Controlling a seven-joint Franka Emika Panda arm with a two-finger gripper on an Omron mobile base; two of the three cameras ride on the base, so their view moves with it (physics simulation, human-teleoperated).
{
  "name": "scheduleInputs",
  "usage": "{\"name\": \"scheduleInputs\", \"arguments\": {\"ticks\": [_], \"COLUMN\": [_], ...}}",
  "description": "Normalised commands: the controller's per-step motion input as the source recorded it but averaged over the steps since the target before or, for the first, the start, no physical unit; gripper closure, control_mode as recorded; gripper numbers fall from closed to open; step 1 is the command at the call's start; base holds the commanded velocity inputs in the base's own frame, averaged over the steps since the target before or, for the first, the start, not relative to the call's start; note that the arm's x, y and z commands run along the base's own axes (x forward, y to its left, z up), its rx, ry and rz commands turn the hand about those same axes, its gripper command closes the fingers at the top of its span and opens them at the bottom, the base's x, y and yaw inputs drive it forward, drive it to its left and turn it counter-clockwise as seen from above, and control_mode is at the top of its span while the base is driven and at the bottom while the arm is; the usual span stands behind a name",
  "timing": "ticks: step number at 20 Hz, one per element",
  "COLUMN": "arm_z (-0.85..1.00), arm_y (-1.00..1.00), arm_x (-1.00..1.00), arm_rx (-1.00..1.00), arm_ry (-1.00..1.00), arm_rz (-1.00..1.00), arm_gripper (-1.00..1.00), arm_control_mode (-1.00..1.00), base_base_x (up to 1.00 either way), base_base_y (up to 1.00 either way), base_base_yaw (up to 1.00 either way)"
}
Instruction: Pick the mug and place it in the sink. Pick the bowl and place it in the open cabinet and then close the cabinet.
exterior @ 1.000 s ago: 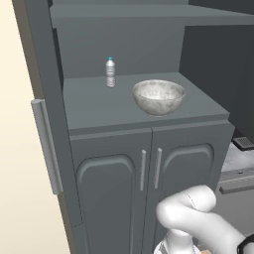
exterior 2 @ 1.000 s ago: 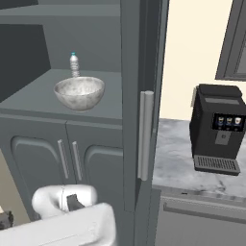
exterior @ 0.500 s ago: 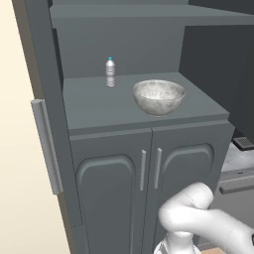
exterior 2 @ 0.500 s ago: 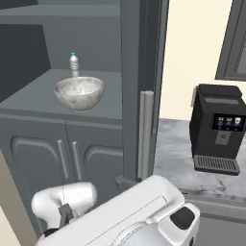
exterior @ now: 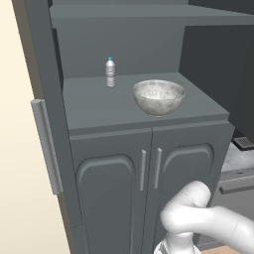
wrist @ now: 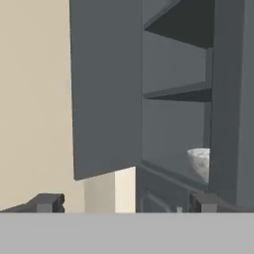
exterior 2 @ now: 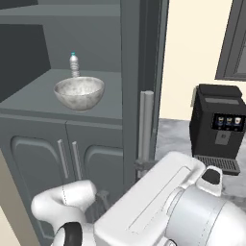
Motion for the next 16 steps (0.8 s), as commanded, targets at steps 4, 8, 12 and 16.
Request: {"name": "scheduleInputs", "arguments": {"ticks": [4,8,12,16], "arm_z": [0.0,0.0,-0.03,-0.03], "arm_y": [0.0,-0.03,-0.3,-0.37], "arm_x": [0.68,0.65,0.67,0.6], "arm_rx": [0.0,0.0,0.0,0.01], "arm_ry": [0.0,0.0,-0.01,-0.02], "arm_rz": [0.06,0.02,0.03,0.02], "arm_gripper": [-1.0,-1.0,-1.0,-1.0], "arm_control_mode": [-1.0,-1.0,-1.0,-1.0], "base_base_x": [0.0,0.0,0.0,0.0], "base_base_y": [0.0,0.0,0.0,0.0], "base_base_yaw": [0.0,0.0,0.0,0.0]}}
